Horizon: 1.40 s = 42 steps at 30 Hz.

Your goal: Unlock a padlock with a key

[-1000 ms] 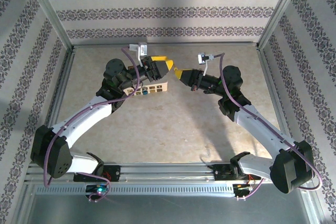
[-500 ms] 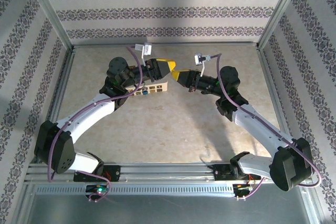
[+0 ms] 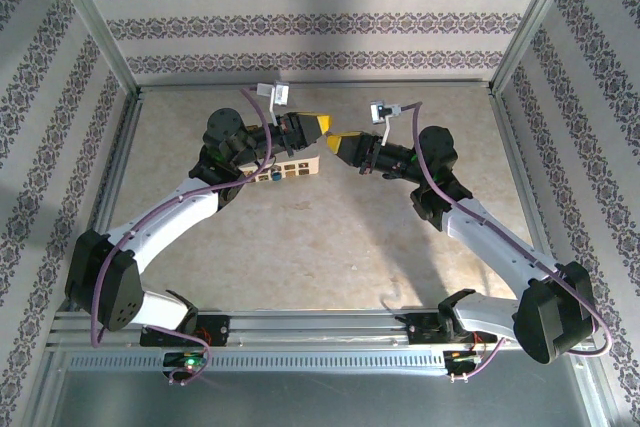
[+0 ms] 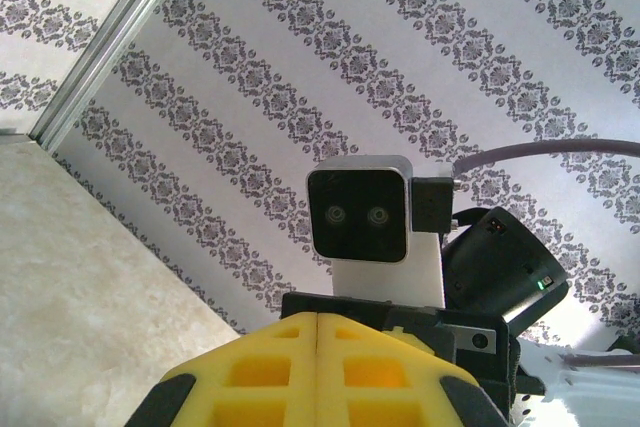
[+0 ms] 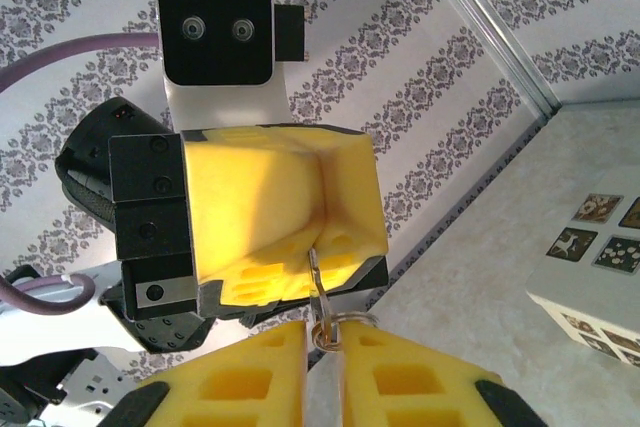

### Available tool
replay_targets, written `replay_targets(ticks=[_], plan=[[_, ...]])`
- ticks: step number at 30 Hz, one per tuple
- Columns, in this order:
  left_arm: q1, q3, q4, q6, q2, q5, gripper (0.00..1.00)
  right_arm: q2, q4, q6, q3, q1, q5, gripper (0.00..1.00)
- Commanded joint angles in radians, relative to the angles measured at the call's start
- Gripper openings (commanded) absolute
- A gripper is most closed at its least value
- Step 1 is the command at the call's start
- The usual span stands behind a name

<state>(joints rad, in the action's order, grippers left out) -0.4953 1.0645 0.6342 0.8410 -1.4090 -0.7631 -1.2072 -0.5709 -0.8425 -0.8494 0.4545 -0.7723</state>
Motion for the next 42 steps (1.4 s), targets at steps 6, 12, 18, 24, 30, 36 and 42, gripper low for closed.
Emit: replay_targets(ticks=[6,12,18,24,30,36,42], plan=[[0.007,0.028,-0.006,-0.025,0.025,-0.011,0.00,0.018,-0.034,-0.011,-0.017,0.000,0.011,0.30],[0.008,0.026,-0.004,-0.024,0.024,-0.011,0.00,-0.001,-0.046,-0.022,-0.029,0.003,0.005,0.30],[0.008,0.023,-0.003,-0.025,0.025,-0.010,0.00,-0.015,-0.050,-0.024,-0.040,0.007,0.007,0.28],[0.007,0.023,-0.002,-0.026,0.025,-0.013,0.00,-0.031,-0.056,-0.029,-0.051,0.009,0.008,0.27],[0.008,0.022,-0.007,-0.031,0.024,-0.010,0.00,-0.037,-0.057,-0.030,-0.054,0.009,0.005,0.20],[0.008,0.023,-0.013,-0.036,0.026,-0.004,0.00,-0.037,-0.055,-0.026,-0.053,0.009,-0.001,0.07],[0.009,0.011,-0.050,-0.064,0.047,0.044,0.16,-0.026,-0.023,-0.005,-0.034,0.006,-0.010,0.00]])
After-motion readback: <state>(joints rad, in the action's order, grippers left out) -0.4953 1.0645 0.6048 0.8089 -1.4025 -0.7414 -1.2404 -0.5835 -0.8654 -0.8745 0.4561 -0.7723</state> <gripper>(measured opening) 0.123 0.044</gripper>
